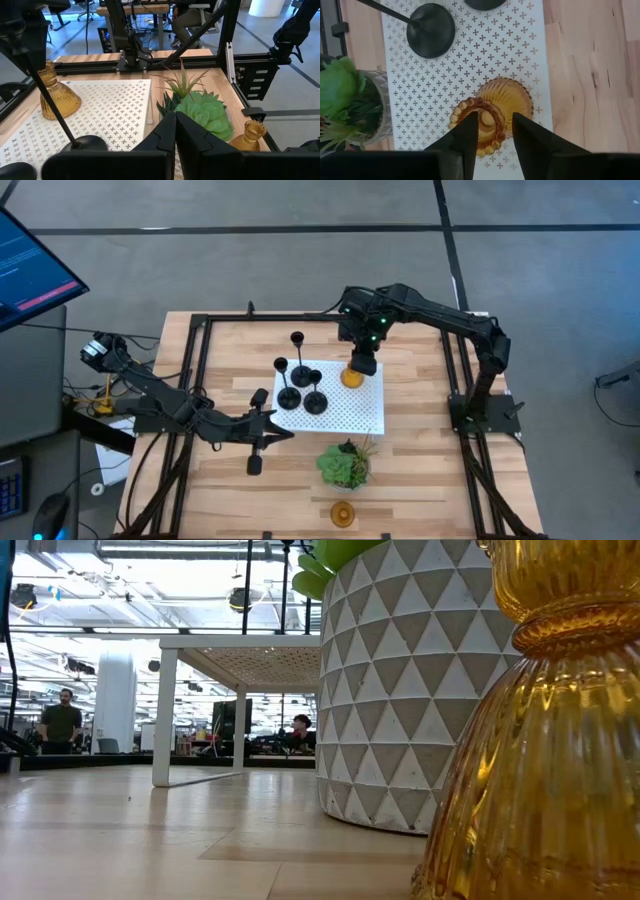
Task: Pick & Place candle stick holders
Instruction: Put the orange transparent candle holder on the shelf
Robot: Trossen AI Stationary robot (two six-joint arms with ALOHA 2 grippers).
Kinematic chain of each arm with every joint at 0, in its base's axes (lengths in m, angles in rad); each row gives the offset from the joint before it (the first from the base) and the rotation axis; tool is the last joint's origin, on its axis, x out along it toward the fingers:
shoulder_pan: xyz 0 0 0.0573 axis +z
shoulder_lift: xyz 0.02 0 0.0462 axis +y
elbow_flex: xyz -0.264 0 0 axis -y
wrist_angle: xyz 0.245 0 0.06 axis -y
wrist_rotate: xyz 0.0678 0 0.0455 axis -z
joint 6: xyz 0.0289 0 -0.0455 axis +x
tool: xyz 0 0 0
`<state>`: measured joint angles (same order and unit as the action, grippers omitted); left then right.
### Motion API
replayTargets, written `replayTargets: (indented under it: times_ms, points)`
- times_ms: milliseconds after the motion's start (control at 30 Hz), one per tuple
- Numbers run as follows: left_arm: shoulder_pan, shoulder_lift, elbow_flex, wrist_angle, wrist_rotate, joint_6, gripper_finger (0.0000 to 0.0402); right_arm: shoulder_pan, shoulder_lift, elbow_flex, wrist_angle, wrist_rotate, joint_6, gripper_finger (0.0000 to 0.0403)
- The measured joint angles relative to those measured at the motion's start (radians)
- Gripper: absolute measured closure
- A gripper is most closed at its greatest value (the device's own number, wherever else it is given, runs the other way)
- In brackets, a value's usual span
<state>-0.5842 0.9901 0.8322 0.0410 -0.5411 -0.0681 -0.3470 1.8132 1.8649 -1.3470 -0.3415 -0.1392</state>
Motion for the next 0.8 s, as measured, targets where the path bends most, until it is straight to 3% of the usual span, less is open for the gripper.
replayTargets:
  times_ms: [467,800]
  points:
    - [0.0,0.0,0.0,-0.003,0.0,0.0,0.0392,0.033,-0.001,0.283,-0.121,-0.001,0.008,0.0292]
    - [0.0,0.0,0.0,-0.018,0.002,0.0,0.0392,0.191,-0.044,0.365,-0.217,0.01,-0.087,0.0315]
